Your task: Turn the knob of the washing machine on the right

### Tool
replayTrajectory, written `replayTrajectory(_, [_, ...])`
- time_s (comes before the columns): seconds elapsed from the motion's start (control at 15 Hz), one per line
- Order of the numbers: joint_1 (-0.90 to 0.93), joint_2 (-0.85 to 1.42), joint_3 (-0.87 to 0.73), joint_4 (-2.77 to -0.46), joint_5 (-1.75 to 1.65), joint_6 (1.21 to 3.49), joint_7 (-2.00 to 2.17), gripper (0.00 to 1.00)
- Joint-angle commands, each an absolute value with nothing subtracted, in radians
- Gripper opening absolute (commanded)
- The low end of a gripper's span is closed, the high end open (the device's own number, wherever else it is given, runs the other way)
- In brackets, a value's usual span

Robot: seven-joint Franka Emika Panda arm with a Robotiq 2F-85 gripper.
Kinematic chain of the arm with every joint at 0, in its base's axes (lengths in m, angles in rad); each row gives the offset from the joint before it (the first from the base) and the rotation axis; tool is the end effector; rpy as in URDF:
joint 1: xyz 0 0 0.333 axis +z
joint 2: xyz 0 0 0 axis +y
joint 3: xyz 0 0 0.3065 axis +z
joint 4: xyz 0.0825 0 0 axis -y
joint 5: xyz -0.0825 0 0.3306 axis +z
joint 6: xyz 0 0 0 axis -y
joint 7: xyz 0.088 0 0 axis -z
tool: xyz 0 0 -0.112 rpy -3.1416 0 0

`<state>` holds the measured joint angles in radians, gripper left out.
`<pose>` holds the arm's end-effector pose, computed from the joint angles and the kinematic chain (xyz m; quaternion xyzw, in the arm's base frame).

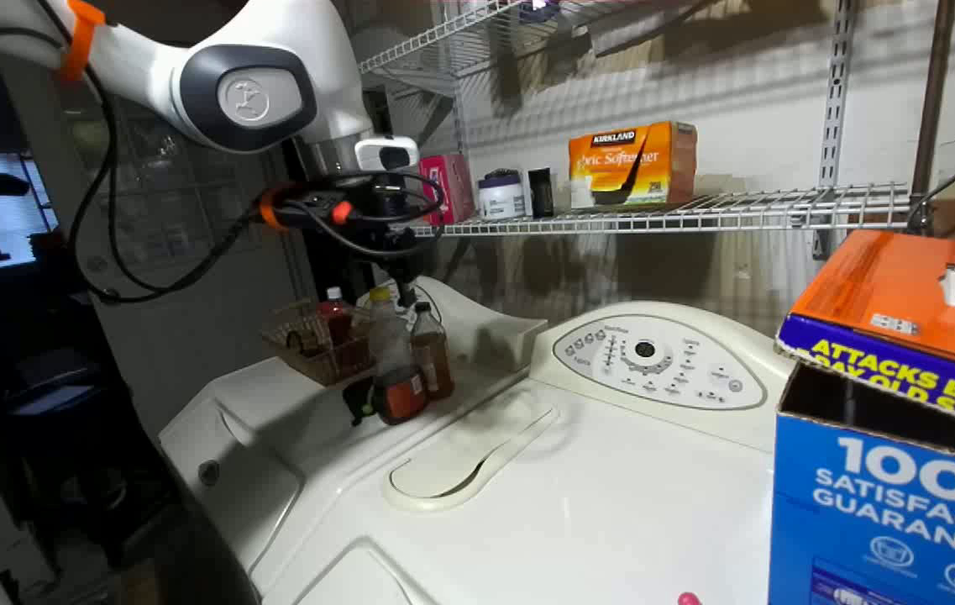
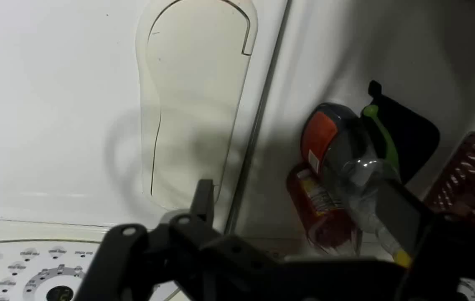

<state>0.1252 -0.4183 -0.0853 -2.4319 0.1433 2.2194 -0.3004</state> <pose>0.3939 0.0184 0.4877 -0.9828 -0.1330 -0.1102 0.0649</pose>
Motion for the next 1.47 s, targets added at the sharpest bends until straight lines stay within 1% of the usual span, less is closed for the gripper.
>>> replayTrajectory(0.0, [0.113,-0.418,-0.074,-2.430,0.149,2.216,-0.304,1.00])
replayTrajectory(1.13, [0.113,-0.418,-0.074,-2.430,0.149,2.216,-0.304,1.00])
replayTrajectory(1.4, [0.118,-0.299,-0.083,-2.377,0.152,2.358,-0.339,1.00])
